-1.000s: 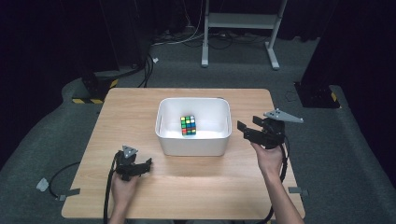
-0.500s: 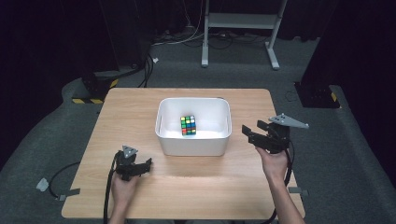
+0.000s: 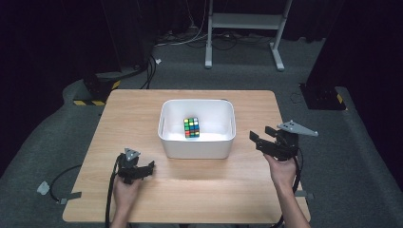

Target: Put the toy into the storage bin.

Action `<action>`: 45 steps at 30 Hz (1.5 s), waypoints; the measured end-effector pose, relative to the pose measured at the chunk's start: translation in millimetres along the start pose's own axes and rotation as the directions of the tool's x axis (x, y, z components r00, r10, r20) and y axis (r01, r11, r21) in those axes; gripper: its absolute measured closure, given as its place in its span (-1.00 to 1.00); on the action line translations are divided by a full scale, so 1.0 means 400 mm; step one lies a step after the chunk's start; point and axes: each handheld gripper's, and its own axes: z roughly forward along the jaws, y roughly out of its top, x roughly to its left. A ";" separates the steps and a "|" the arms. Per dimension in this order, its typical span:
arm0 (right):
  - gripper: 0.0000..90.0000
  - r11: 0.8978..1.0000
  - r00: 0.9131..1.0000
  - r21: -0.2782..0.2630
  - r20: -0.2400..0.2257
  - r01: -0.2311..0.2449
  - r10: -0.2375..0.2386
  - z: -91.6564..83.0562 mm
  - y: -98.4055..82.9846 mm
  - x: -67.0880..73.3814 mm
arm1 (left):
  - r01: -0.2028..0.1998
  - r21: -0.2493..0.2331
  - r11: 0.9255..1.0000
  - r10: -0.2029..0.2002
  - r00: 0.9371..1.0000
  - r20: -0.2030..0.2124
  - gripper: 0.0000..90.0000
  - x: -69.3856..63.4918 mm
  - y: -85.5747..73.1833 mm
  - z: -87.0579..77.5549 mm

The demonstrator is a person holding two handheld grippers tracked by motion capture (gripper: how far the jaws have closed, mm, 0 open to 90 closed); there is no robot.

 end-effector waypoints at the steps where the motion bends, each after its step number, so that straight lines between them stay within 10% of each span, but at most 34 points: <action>1: -0.30 1.000 1.000 -0.002 0.001 -0.001 0.001 -0.001 -0.002 -0.001 | 0.000 0.000 1.000 0.000 1.000 0.000 -0.63 0.000 0.000 0.000; 45: -0.28 0.999 0.999 0.007 0.008 -0.049 0.049 -0.030 -0.120 -0.021 | -0.001 0.000 1.000 0.001 1.000 0.000 -0.63 0.000 0.000 0.000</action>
